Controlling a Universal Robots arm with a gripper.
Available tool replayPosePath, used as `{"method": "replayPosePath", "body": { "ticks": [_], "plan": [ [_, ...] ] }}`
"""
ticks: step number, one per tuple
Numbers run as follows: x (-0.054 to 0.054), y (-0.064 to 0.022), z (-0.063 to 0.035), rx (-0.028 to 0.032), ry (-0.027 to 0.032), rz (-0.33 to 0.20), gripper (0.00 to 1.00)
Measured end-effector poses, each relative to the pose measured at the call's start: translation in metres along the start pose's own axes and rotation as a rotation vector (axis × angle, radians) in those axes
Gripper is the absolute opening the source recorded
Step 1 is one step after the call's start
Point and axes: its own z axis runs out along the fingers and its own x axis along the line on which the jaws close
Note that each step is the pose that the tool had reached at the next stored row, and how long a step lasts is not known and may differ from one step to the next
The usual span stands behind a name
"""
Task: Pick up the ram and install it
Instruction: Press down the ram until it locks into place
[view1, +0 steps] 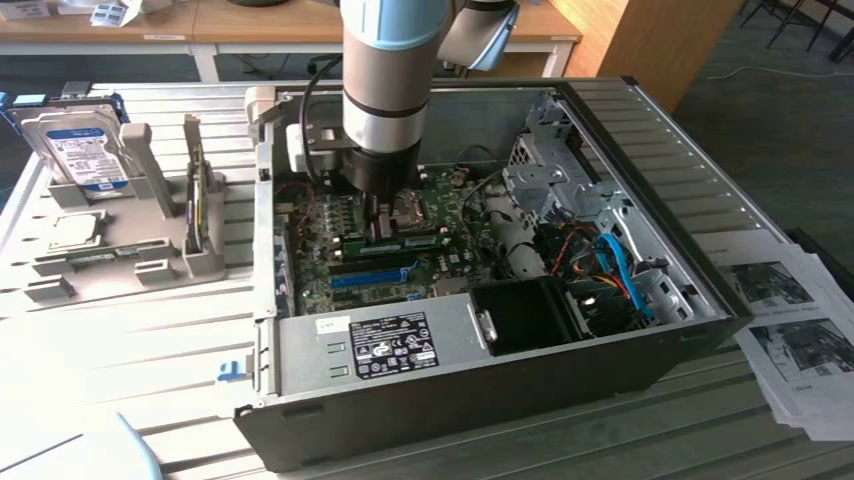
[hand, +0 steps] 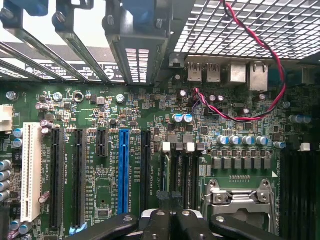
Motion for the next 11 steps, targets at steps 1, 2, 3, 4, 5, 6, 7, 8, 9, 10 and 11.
{"method": "replayPosePath", "body": {
  "ticks": [1, 2, 3, 4, 5, 6, 7, 8, 9, 10, 11],
  "plan": [
    [0.0, 0.0, 0.0002, 0.0, 0.0, 0.0, 0.09],
    [0.0, 0.0, 0.0003, 0.0, 0.0, 0.0, 0.09],
    [0.0, 0.0, 0.0005, 0.0, 0.0, 0.0, 0.09],
    [0.0001, 0.0, 0.0006, 0.0001, 0.0, 0.0, 0.09],
    [0.0001, 0.0, 0.0007, 0.0001, -0.0001, 0.0, 0.09],
    [0.0, 0.0, 0.0008, 0.0001, 0.0, 0.0, 0.09],
    [0.0, 0.0001, 0.0009, 0.0001, -0.0001, 0.0, 0.09],
    [0.0001, 0.0002, 0.001, 0.0002, 0.0, 0.0, 0.09],
    [0.0001, 0.0002, 0.001, 0.0001, -0.0001, 0.0, 0.09],
    [0.0001, 0.0002, 0.001, 0.0001, -0.0001, 0.0, 0.09],
    [0.0001, 0.0002, 0.001, 0.0001, -0.0001, 0.0, 0.09]
  ]
}}
